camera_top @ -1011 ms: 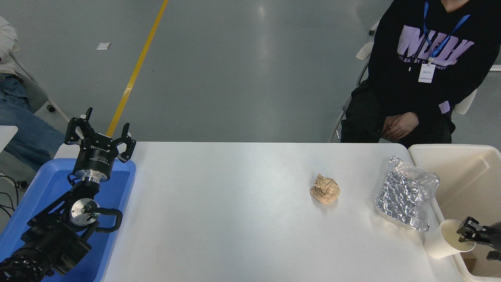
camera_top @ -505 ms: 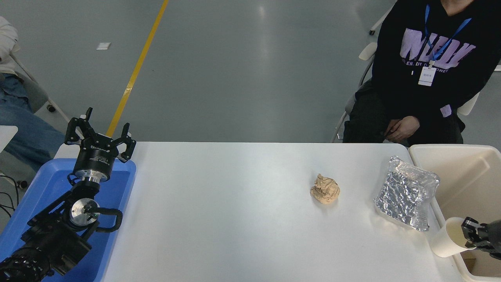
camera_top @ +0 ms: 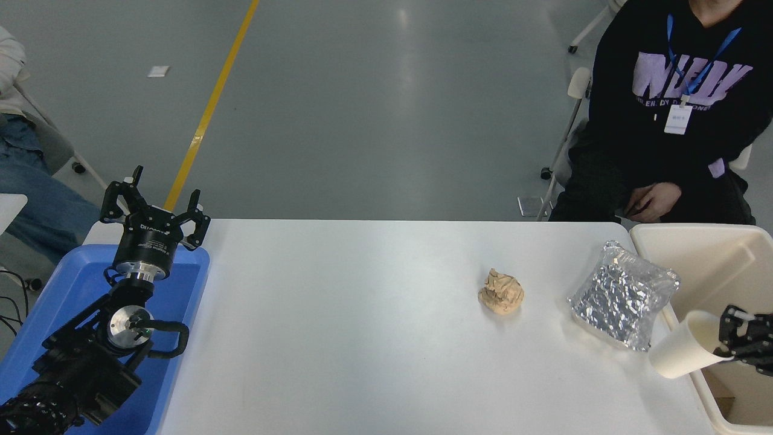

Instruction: Pick up paper cup place in dustbin

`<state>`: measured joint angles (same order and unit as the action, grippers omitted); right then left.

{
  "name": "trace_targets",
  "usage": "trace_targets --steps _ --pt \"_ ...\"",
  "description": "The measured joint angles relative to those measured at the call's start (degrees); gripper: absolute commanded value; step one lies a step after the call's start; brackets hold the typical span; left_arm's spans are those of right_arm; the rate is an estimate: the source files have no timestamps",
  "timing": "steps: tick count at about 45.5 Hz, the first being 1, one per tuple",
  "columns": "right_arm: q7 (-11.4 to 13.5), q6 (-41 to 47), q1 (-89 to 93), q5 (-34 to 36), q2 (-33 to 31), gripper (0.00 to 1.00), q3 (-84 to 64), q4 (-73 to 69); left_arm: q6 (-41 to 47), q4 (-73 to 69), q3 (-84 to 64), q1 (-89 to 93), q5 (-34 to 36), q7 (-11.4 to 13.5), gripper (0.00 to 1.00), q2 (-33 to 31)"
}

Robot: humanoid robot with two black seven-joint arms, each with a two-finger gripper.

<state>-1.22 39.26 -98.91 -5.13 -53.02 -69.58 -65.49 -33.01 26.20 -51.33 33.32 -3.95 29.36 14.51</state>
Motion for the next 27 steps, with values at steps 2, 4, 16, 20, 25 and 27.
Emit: trace_targets --steps 2,4,16,20,25,27 --pt "0.0 1.3 -3.5 -0.1 0.1 0.0 -2.0 0.0 0.0 0.0 0.0 0.0 0.0 0.0 0.99 0.0" --pt "0.1 2.0 -6.2 -0.1 0.3 0.0 -3.4 0.0 0.0 0.0 0.0 0.0 0.0 0.0 0.99 0.0" --pt "0.2 4.7 -20.9 -0.1 3.0 0.0 -13.9 0.4 0.0 0.0 0.0 0.0 0.0 0.0 0.99 0.0" --pt "0.2 5.1 -23.6 0.1 3.3 0.0 -16.4 1.7 0.0 0.0 0.0 0.0 0.0 0.0 0.99 0.0" --pt "0.2 5.3 -25.8 0.3 3.2 0.0 -18.6 3.7 0.0 0.0 0.0 0.0 0.0 0.0 0.99 0.0" --pt "0.2 5.4 -26.4 0.5 2.6 0.0 -19.3 4.6 0.0 0.0 0.0 0.0 0.0 0.0 0.99 0.0"
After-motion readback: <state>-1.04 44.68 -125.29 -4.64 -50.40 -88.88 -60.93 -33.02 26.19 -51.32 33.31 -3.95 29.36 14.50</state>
